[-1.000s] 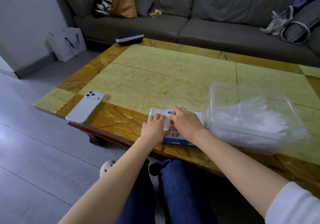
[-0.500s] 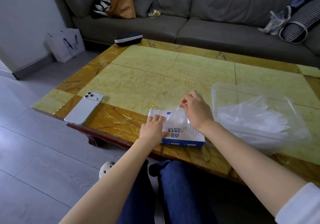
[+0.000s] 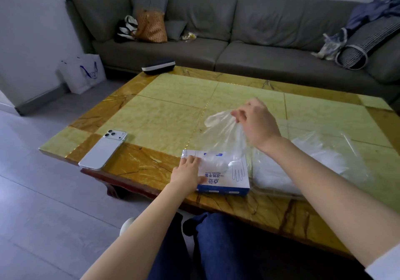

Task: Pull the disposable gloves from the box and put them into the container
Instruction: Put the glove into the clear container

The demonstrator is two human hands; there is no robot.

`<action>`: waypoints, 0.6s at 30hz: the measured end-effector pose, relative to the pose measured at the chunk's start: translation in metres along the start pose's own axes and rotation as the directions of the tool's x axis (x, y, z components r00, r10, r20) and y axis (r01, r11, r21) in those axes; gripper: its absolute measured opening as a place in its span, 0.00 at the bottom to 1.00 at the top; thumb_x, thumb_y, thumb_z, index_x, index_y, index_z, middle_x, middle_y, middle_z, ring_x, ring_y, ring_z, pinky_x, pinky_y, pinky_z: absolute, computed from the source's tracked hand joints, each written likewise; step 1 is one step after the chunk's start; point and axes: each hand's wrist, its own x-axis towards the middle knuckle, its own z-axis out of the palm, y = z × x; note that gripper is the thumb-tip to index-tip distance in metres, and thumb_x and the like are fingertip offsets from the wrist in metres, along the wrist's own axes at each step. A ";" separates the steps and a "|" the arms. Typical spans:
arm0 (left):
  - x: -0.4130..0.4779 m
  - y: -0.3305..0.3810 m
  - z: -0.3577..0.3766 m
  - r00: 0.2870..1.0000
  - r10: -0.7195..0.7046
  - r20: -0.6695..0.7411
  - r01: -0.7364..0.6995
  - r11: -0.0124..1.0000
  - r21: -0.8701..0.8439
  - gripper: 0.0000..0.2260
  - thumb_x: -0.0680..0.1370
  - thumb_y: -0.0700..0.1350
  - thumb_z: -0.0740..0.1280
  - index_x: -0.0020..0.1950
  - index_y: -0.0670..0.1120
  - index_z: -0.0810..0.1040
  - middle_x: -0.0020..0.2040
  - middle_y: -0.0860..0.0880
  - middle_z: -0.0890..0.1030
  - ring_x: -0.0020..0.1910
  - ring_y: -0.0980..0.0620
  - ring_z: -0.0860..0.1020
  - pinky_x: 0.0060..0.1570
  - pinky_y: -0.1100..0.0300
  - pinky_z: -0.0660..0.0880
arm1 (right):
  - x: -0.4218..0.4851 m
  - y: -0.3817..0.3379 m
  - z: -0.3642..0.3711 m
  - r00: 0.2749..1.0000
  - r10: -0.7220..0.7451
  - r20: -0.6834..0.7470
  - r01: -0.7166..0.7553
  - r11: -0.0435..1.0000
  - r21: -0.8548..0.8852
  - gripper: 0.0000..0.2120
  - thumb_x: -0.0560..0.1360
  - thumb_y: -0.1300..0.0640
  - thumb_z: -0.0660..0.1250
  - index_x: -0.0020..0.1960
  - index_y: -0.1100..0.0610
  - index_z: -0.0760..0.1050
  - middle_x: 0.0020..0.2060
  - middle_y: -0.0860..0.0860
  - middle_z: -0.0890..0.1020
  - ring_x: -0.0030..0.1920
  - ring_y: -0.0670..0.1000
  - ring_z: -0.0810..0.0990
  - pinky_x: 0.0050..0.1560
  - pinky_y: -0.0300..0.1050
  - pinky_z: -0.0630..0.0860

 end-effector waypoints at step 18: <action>-0.050 0.096 -0.105 0.718 0.274 -0.640 -0.526 0.815 -0.241 0.08 0.78 0.49 0.62 0.55 0.49 0.72 0.51 0.55 0.72 0.47 0.60 0.71 0.50 0.67 0.69 | 0.007 0.018 -0.058 0.970 0.241 -0.016 -0.236 0.960 0.148 0.18 0.78 0.55 0.60 0.31 0.60 0.72 0.25 0.51 0.79 0.26 0.47 0.78 0.34 0.40 0.75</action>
